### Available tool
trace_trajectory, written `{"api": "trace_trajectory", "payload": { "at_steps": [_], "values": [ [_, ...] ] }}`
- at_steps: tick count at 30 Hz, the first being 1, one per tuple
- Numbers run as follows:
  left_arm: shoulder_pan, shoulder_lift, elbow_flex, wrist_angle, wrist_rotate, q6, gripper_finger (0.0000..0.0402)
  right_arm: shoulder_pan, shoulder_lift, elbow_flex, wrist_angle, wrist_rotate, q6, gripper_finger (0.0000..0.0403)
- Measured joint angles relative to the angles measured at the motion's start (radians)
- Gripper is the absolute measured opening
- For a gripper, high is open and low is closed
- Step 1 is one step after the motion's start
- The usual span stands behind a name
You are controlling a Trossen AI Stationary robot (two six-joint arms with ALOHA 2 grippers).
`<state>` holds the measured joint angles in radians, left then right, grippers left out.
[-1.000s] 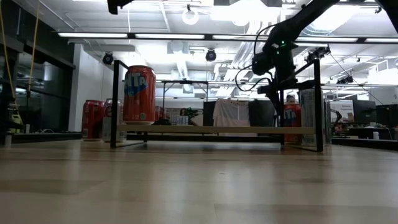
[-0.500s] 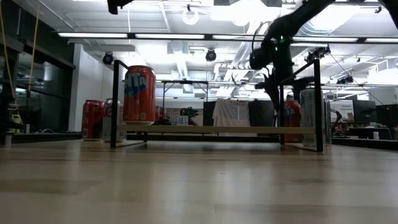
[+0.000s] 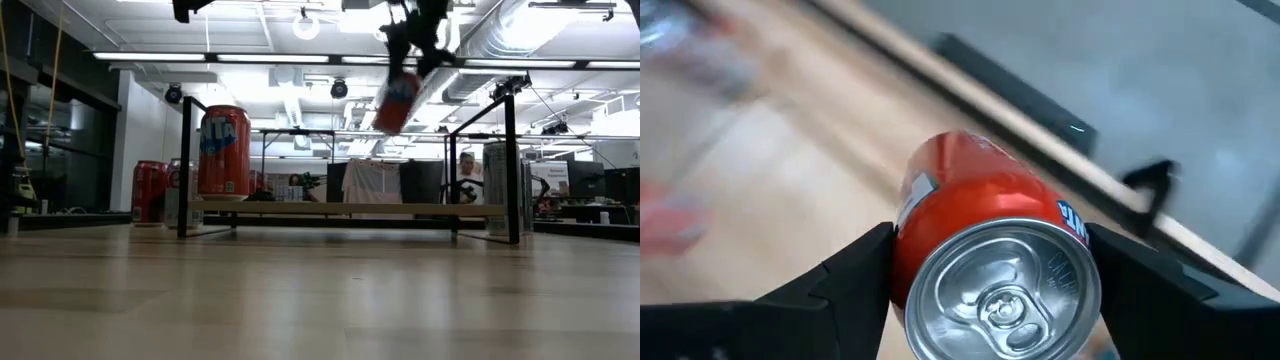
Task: Place canned beverage on shelf
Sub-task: Put the red soda can on the shelf aligned with the other red soda can
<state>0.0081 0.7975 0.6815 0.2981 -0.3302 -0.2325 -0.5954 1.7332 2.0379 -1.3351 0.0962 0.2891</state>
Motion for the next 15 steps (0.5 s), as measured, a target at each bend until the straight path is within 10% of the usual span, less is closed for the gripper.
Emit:
{"api": "trace_trajectory", "payload": {
  "at_steps": [15],
  "values": [
    [0.0, 0.0, 0.0, -0.002, -0.048, 0.0, 0.0337, 0.451, 0.192, 0.056, -0.129, 0.008, 0.121, 0.0275]
  ]
}}
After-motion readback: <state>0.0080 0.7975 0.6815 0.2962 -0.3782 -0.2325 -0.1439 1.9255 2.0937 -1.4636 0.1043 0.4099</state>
